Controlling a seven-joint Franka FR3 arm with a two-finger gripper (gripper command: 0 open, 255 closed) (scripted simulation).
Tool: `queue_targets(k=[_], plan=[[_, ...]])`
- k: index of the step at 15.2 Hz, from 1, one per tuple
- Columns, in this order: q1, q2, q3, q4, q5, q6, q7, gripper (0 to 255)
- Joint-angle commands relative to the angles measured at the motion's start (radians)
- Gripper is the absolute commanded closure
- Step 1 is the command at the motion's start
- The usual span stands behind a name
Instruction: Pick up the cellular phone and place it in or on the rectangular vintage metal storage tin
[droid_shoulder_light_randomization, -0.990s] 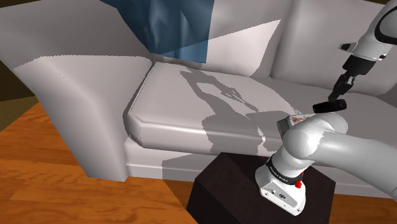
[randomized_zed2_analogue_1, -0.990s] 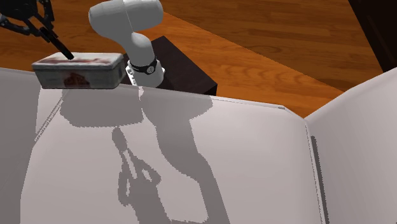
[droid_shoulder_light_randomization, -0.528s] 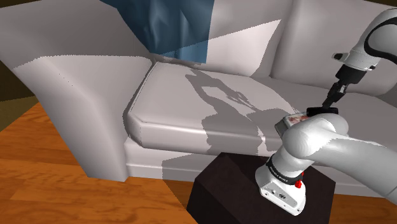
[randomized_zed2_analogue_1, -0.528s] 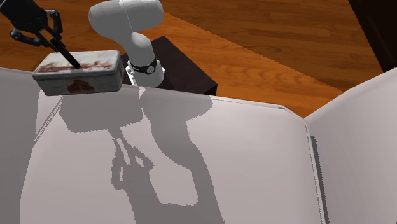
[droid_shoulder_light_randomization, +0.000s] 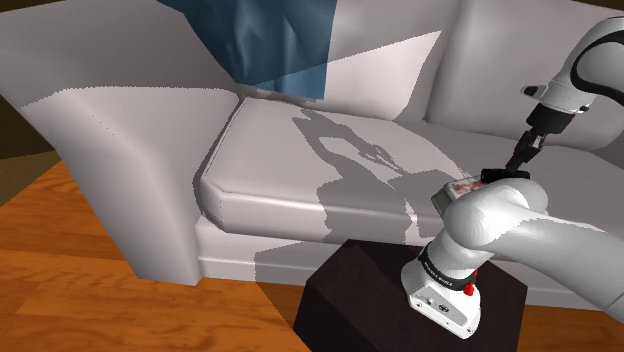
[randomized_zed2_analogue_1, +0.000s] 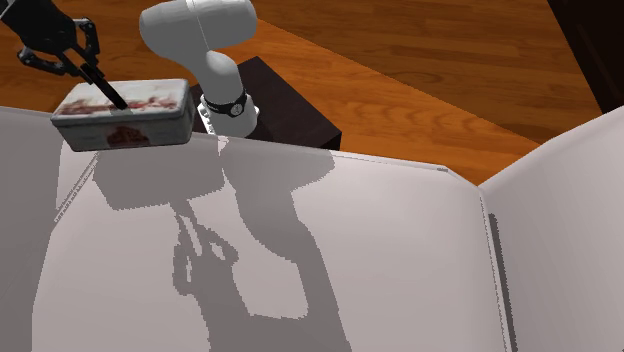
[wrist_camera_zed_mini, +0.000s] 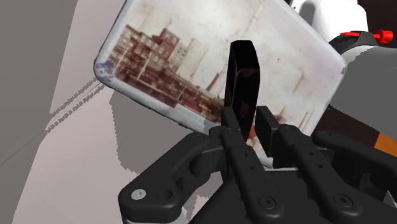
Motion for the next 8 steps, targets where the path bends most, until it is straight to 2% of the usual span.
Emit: queue_targets(k=[1, 6, 8], plan=[[0.001, 0.0, -0.001, -0.002, 0.001, 0.001, 0.0, 0], [0.001, 0.0, -0.001, -0.002, 0.001, 0.001, 0.0, 0], [0.026, 0.039, 0.034, 0.069, 0.037, -0.031, -0.002, 0]])
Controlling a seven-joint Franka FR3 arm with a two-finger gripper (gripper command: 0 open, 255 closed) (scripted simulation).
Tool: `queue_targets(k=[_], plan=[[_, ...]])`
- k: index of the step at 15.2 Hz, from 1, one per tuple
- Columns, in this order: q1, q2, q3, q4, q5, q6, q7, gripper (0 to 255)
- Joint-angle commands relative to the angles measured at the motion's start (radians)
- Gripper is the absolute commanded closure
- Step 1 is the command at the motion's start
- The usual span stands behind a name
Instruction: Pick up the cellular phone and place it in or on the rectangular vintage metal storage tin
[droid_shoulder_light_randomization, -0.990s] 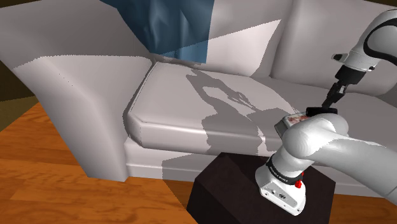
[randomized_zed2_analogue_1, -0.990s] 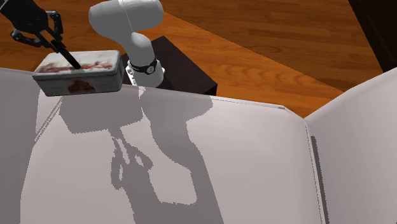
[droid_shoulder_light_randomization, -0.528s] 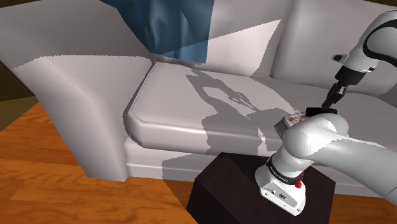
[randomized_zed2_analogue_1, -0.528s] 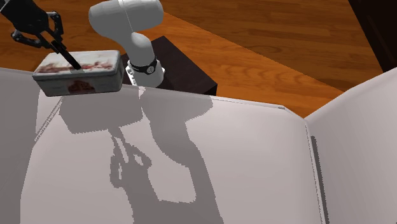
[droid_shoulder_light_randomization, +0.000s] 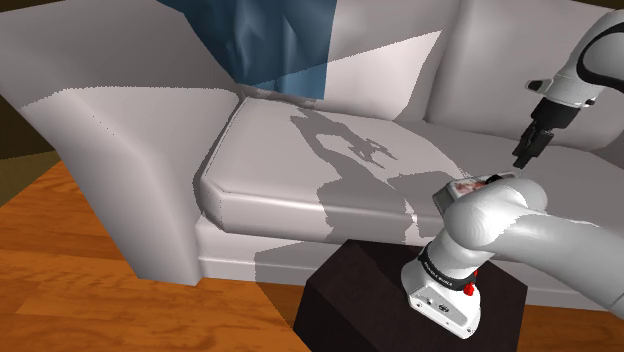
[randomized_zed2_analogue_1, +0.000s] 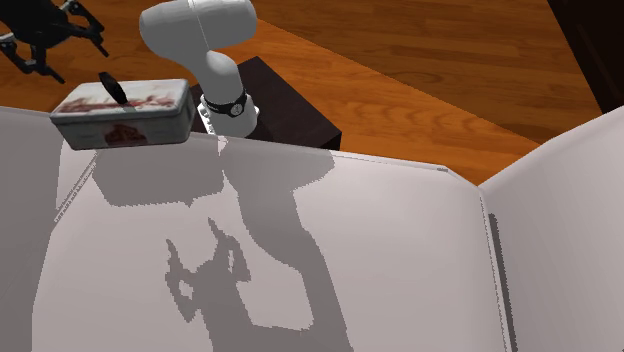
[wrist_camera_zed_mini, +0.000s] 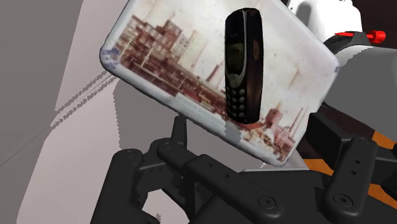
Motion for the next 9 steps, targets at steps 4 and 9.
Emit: queue_targets(k=[4, 9], plan=[[0.032, 0.054, 0.044, 0.094, 0.047, -0.04, 0.0, 0], [0.032, 0.054, 0.044, 0.094, 0.047, -0.04, 0.0, 0]])
